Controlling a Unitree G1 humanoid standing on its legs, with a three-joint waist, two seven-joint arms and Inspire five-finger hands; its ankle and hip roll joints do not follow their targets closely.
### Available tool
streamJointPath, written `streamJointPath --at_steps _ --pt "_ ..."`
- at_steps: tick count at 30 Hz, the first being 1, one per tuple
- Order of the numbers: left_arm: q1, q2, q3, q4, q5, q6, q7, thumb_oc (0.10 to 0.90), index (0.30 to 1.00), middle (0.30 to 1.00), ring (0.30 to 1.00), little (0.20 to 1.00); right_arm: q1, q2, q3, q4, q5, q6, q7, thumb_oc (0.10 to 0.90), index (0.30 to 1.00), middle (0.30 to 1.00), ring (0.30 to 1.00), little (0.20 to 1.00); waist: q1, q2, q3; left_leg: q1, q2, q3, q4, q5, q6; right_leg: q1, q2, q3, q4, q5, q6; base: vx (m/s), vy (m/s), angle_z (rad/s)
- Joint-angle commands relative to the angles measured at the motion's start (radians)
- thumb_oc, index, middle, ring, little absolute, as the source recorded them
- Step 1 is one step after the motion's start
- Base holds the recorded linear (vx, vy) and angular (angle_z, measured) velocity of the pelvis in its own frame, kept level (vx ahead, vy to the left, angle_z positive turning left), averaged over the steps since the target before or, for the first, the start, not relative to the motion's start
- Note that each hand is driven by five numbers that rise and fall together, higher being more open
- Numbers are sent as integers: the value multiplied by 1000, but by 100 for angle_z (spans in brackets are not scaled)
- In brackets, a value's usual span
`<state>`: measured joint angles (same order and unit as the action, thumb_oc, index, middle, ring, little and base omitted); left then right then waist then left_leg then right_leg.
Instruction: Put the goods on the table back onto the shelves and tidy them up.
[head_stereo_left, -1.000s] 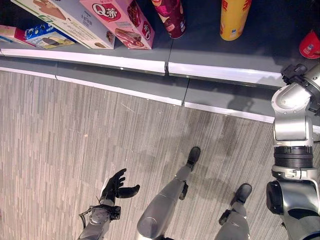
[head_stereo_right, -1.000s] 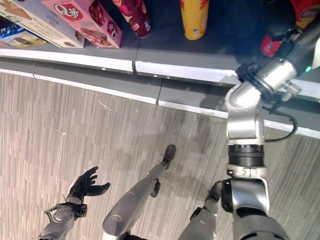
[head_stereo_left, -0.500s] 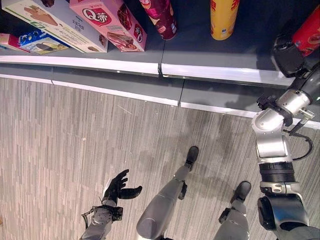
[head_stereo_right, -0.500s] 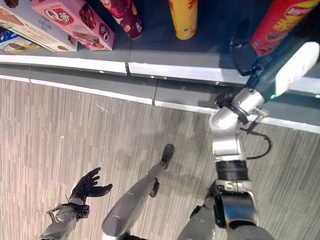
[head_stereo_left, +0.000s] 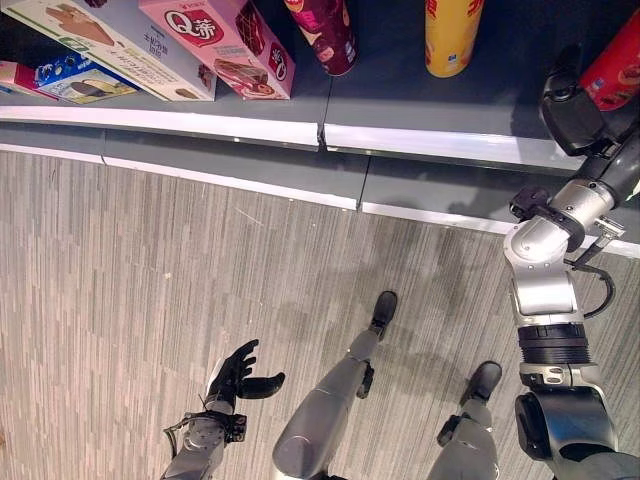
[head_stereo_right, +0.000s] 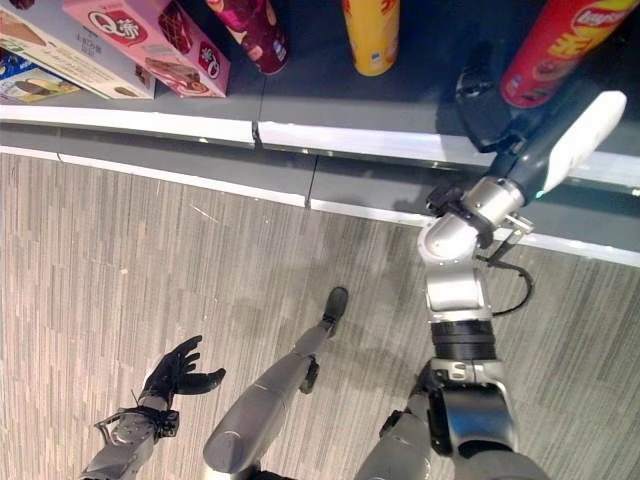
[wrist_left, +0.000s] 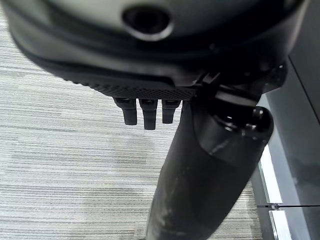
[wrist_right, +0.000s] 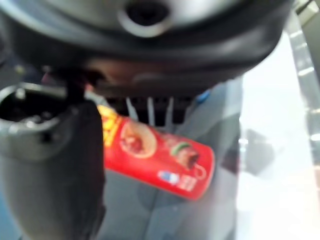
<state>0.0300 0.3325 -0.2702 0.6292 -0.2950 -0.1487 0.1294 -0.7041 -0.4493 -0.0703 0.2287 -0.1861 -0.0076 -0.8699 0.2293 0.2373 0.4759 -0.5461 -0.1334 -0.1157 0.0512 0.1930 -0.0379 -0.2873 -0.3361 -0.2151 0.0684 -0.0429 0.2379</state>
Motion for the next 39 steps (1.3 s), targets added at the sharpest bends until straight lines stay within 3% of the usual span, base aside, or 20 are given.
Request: streamJointPath --at_steps 1,18,23,30,33,39 --pt "36 36 16 18 -24 -13 42 800 900 900 900 900 -60 -70 16 -70 -15 -98 9 800 900 900 900 900 9 47 2 12 65 -17 89 -177 -44 -39 5 -7 81 -2 -36 0 0 0" --pt "32 25 14 29 -21 -14 53 800 900 900 900 900 -30 -72 22 -62 -67 -74 -14 800 900 900 900 900 3 41 6 12 65 -16 97 -180 -45 -36 3 -9 87 -4 -37 0 0 0" --pt "33 18 23 46 -9 -7 53 800 900 900 900 900 0 -93 -5 -140 -125 -59 -29 800 900 900 900 900 -6 23 -6 25 70 -12 88 -179 -48 -21 8 -13 73 -1 -34 0 0 0" --pt "40 14 40 55 -2 4 56 800 900 900 900 900 90 -90 -44 -271 -186 -49 -20 800 900 900 900 900 -25 -18 -44 62 89 -13 54 -163 -55 13 23 -24 37 15 -30 3 -13 0" --pt "52 6 57 74 8 20 50 800 900 900 900 900 171 -57 -55 -358 -165 -81 23 800 900 900 900 900 -44 -54 -79 99 105 -10 21 -153 -58 41 37 -19 7 25 -29 37 -12 -10" --pt "82 24 130 98 53 53 5 800 900 900 900 900 391 20 -52 -500 178 -247 322 800 900 900 900 900 -129 -158 -142 192 144 43 -17 -167 -59 98 65 24 -70 68 -18 82 32 -14"
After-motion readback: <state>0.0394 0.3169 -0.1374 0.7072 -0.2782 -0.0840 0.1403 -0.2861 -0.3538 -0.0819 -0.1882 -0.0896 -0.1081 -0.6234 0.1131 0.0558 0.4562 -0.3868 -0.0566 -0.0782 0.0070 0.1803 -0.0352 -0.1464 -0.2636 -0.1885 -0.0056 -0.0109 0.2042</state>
